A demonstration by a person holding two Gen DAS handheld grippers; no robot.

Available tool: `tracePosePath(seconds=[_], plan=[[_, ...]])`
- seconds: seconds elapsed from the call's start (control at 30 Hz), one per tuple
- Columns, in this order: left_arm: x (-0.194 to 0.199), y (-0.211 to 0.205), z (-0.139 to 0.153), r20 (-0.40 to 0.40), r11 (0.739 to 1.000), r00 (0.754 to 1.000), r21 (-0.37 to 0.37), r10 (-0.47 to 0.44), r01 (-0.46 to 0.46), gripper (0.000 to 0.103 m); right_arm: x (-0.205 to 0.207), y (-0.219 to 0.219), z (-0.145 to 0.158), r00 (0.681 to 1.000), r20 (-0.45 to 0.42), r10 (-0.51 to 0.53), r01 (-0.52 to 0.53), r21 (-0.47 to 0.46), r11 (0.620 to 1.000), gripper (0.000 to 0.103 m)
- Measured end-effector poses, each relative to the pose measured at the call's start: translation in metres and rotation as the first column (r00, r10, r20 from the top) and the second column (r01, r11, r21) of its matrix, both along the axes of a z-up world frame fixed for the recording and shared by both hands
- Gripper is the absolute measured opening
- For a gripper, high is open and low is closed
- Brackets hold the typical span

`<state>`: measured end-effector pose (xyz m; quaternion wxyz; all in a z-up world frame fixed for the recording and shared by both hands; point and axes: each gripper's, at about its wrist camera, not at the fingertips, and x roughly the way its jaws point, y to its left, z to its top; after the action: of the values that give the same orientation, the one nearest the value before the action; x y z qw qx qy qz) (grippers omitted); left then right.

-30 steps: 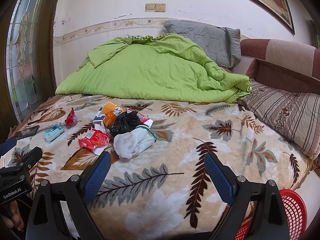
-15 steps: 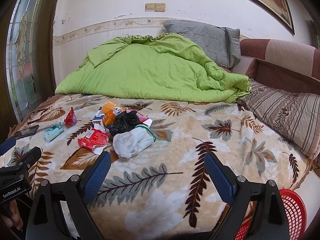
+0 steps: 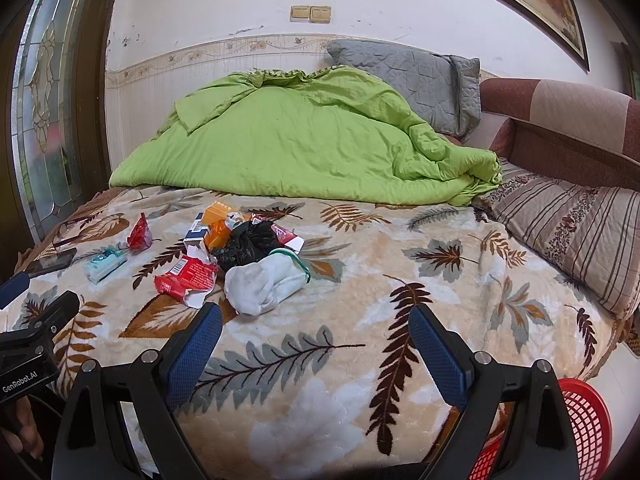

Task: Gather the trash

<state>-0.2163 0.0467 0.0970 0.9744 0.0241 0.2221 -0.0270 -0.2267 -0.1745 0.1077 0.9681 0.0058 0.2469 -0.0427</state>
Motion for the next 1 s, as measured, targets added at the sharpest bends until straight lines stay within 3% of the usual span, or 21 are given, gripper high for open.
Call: tracePosePath(seconds=[0.3,0.57,0.73,0.87,1.0], plan=[[0.006,0.015,-0.003,-0.038,0.999,0.999,-0.04,0.002,-0.004,0.103,-0.002,-0.009,-0.003,1.0,-0.022,0.019,-0.018,0.036,0.999,0.096],[0.033,0.038,-0.012,-0.208,0.992,0.978,-0.125,-0.012,-0.014,0.102,0.023,-0.003,-0.01,0.985,-0.099,0.144,-0.127,0.158,0.979,0.095],[0.046,0.057,-0.018,-0.274,0.979,0.961,-0.201,-0.026,-0.031,0.081,0.067,-0.005,-0.03,0.95,-0.211,0.228,-0.143,0.355,0.924,0.093],[0.059,0.073,-0.015,-0.289,0.97,0.957,-0.237,-0.011,-0.06,0.08,0.113,-0.016,-0.048,0.926,-0.305,0.221,-0.043,0.496,0.867,0.088],[0.075,0.088,-0.003,-0.271,0.976,0.962,-0.199,0.031,-0.087,0.081,0.158,-0.019,-0.061,0.898,-0.373,0.232,0.032,0.583,0.812,0.086]])
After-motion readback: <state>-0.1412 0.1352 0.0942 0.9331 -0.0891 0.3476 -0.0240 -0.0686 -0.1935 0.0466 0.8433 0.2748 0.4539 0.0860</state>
